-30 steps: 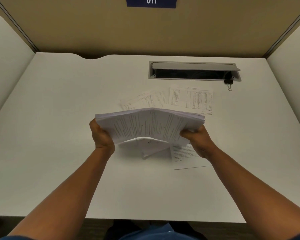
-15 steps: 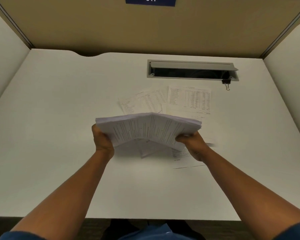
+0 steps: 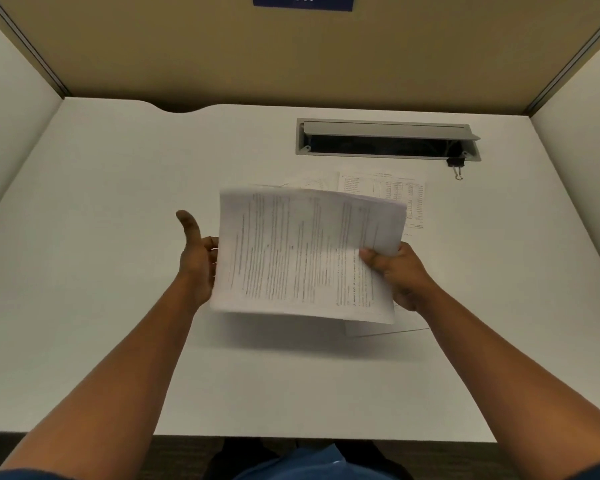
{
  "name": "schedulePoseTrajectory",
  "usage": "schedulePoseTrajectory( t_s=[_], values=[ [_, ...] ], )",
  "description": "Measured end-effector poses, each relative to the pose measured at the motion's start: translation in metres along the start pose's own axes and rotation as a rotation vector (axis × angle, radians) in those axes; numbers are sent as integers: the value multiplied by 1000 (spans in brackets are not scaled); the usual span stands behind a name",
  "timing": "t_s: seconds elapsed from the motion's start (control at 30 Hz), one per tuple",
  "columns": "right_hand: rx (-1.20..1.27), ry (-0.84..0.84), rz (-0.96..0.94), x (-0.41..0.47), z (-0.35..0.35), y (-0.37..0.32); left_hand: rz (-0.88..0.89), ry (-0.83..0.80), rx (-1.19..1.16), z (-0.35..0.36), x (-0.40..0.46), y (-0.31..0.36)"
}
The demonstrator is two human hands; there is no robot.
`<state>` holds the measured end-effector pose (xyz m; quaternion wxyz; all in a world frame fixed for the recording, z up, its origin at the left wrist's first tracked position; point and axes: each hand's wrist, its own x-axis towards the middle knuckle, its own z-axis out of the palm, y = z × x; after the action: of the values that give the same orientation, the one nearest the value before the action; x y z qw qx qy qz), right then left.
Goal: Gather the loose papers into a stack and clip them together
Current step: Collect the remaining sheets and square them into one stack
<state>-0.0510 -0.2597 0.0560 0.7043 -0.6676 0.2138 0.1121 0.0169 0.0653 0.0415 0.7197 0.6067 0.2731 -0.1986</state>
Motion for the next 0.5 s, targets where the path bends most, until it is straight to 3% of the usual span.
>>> schedulePoseTrajectory(
  t_s=[0.1, 0.17, 0.37, 0.5],
  values=[
    [172, 97, 24, 0, 6, 2, -92, -281, -395, 0, -13, -12],
    [288, 145, 56, 1, 13, 5, -99, -367, -553, 14, -27, -21],
    [498, 211, 123, 0, 48, 15, 61, -384, -553, 78, -51, -36],
    [575, 244, 146, 0, 67, 22, 82, -282, -557, 97, -45, -38]
  ],
)
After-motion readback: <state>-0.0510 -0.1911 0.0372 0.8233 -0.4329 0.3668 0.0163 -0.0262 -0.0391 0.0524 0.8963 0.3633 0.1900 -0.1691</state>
